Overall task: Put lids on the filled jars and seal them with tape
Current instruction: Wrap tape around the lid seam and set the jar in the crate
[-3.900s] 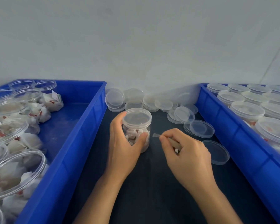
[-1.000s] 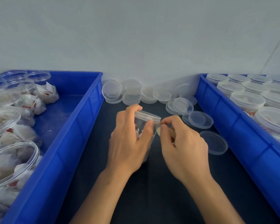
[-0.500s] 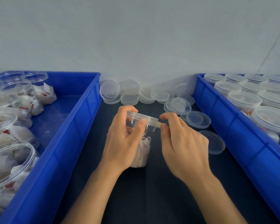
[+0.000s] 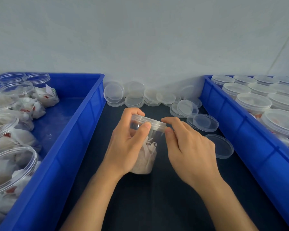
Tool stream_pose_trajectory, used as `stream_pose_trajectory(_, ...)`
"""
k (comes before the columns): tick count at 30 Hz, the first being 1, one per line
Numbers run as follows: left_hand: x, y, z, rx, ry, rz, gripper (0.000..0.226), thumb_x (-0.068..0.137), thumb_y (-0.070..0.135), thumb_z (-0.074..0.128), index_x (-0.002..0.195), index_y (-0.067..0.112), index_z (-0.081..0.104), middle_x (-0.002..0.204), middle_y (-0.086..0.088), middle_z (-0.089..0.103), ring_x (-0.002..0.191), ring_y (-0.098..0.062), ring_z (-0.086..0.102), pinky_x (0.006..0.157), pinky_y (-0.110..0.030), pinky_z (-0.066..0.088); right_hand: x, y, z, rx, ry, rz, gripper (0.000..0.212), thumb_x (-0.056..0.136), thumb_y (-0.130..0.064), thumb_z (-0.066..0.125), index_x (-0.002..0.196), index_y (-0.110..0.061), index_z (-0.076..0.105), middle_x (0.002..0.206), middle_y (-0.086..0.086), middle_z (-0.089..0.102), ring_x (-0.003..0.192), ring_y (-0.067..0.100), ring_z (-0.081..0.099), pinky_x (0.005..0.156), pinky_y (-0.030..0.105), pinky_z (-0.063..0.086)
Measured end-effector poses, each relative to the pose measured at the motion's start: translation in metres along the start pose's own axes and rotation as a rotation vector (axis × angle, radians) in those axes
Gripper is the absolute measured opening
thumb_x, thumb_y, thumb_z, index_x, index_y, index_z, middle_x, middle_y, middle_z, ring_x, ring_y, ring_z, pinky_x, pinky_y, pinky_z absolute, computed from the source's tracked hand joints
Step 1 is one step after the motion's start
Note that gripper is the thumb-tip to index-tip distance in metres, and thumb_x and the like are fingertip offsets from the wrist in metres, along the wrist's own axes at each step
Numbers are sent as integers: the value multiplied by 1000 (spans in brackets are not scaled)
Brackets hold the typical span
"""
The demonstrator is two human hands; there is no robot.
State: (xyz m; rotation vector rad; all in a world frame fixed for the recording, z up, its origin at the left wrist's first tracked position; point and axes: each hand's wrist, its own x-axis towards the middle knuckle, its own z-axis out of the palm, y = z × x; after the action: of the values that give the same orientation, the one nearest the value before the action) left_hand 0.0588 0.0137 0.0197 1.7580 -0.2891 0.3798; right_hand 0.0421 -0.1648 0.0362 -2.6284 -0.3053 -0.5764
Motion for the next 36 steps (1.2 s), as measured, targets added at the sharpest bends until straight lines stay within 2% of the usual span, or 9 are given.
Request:
stream_pose_trajectory(7, 0, 5, -2, 8, -19, 23, 31, 96, 48, 57, 122, 31, 56, 97, -10, 63, 90, -47, 62, 76, -66, 57, 3, 8, -1, 160, -138, 48, 40, 103, -58, 21, 138, -54, 40, 75, -15, 63, 76, 12, 63, 74, 43, 52)
stream_pose_trajectory(12, 1, 5, -7, -21, -102, -28, 31, 95, 48, 55, 119, 29, 57, 101, -4, 66, 93, -39, 67, 82, -62, 58, 6, 15, 0, 573, -284, 88, 34, 111, -47, 38, 143, -55, 44, 77, -9, 73, 63, 5, 62, 63, 29, 49)
stream_pose_trajectory(16, 1, 2, -16, -37, -156, -81, 30, 94, 48, 56, 119, 32, 60, 106, 0, 69, 100, -28, 73, 79, -28, 61, 6, 20, -1, 665, -338, 51, 32, 111, -41, 44, 141, -50, 54, 61, -9, 59, 56, 3, 52, 57, 18, 42)
stream_pose_trajectory(18, 0, 2, -18, -28, -165, -110, 29, 97, 44, 55, 125, 39, 59, 106, 4, 71, 99, -23, 75, 81, -21, 58, 6, 23, 0, 639, -345, 43, 30, 111, -40, 45, 137, -49, 57, 61, -14, 55, 58, 3, 51, 57, 17, 41)
stream_pose_trajectory(23, -3, 3, -17, 62, -169, -176, 50, 96, 57, 48, 146, 59, 43, 109, 23, 70, 108, 0, 70, 91, -22, 49, 6, 24, 5, 529, -329, 40, 33, 109, -48, 42, 137, -53, 58, 71, -16, 60, 68, 6, 55, 67, 28, 48)
stream_pose_trajectory(26, -2, 8, -17, 263, -42, -148, 64, 88, 70, 46, 149, 54, 41, 105, 23, 67, 100, 10, 66, 85, -26, 50, 5, 22, 6, 505, -294, 49, 34, 109, -51, 41, 139, -53, 57, 66, -13, 57, 63, 6, 53, 64, 29, 47)
stream_pose_trajectory(30, -6, 17, -6, 344, 85, -170, 54, 85, 71, 44, 134, 49, 52, 104, 20, 69, 94, 2, 67, 87, -40, 56, 4, 17, 7, 460, -243, 59, 34, 108, -54, 40, 138, -54, 56, 61, -10, 56, 58, 7, 52, 60, 26, 41)
stream_pose_trajectory(33, -11, 21, 8, 417, 27, -192, 68, 85, 81, 33, 145, 50, 39, 123, 18, 66, 114, -11, 63, 100, -47, 51, 2, 15, 7, 461, -231, 53, 35, 108, -55, 38, 139, -55, 55, 65, -14, 61, 61, 6, 56, 61, 27, 42)
stream_pose_trajectory(36, -10, 17, 7, 386, 21, -185, 69, 87, 81, 33, 148, 49, 36, 121, 19, 66, 112, -8, 64, 101, -46, 52, 2, 19, 6, 621, -332, 61, 37, 110, -45, 38, 143, -58, 49, 71, -13, 62, 66, 6, 56, 68, 32, 45)
